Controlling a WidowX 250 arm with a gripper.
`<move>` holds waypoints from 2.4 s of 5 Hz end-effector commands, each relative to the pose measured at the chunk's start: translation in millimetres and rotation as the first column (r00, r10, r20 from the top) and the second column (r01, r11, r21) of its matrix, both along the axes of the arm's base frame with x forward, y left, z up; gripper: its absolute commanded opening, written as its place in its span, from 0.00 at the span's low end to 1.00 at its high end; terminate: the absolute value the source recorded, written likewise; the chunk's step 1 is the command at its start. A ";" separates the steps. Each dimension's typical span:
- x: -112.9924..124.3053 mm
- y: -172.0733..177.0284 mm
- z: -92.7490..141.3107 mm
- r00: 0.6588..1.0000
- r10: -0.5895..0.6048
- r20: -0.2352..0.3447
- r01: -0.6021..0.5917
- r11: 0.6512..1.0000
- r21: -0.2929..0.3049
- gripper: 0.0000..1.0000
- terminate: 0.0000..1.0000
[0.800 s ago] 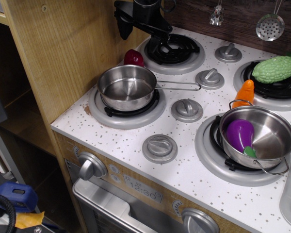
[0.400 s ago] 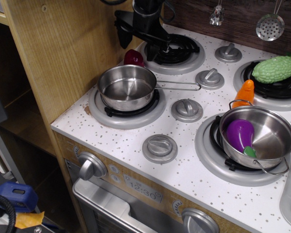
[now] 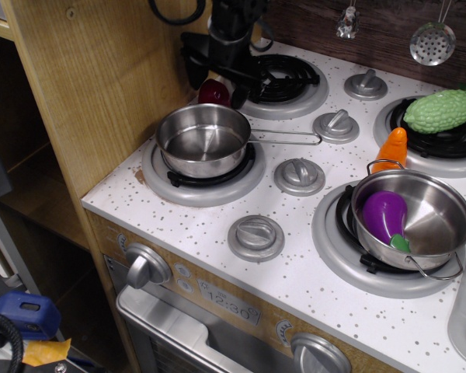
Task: Put sweet potato in pan which is on stove
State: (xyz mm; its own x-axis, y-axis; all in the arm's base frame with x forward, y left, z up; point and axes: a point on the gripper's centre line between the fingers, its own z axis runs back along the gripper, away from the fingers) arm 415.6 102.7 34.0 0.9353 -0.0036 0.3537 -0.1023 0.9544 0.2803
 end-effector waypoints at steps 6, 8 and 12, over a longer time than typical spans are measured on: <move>18.5 11.6 14.4 0.988 -0.008 0.154 -0.002 0.998 0.063 0.00 0.00; 13.0 -0.1 66.0 0.981 0.025 0.191 -0.053 0.989 0.140 0.00 0.00; -53.0 -27.9 65.7 0.972 0.194 0.129 -0.202 0.978 0.050 0.00 0.00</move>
State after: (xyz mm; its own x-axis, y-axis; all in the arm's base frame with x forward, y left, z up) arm 353.3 76.2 73.8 0.8972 0.1795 0.4034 -0.3227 0.8902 0.3216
